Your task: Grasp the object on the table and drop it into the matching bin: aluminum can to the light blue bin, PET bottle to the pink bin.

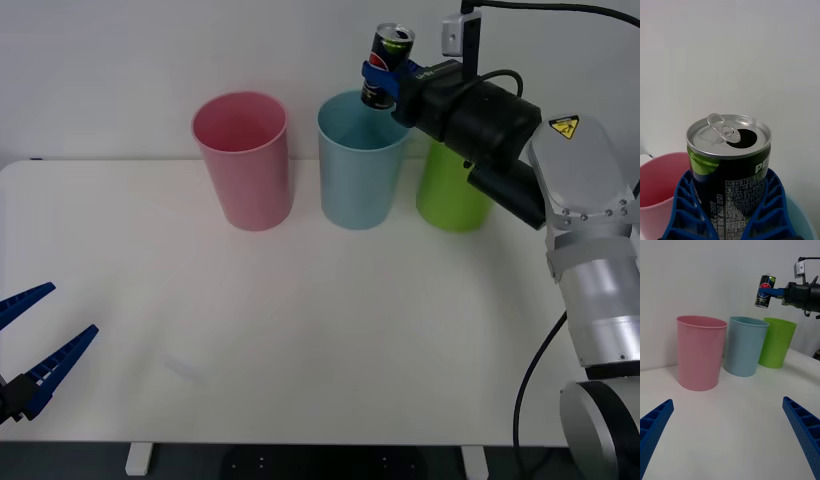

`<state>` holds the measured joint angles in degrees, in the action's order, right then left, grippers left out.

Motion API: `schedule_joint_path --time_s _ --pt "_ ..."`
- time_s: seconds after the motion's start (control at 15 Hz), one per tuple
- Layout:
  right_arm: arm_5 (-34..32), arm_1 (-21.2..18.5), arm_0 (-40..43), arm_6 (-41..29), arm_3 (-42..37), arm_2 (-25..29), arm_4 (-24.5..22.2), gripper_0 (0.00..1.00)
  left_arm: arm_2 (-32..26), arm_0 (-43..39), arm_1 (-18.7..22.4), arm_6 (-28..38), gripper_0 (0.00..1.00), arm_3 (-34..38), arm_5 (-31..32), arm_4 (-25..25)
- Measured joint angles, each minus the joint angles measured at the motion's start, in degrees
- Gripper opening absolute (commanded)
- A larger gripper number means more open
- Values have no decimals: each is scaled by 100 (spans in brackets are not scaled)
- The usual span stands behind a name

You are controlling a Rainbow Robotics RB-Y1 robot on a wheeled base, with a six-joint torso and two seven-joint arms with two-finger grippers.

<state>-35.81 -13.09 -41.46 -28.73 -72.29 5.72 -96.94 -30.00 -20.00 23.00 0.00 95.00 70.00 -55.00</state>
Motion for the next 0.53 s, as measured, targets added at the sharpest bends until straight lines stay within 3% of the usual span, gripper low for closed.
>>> schedule_joint_path --time_s 0.53 --pt "806 430 -421 264 793 17 -290 0 0 0 0 0 100 0 0 0"
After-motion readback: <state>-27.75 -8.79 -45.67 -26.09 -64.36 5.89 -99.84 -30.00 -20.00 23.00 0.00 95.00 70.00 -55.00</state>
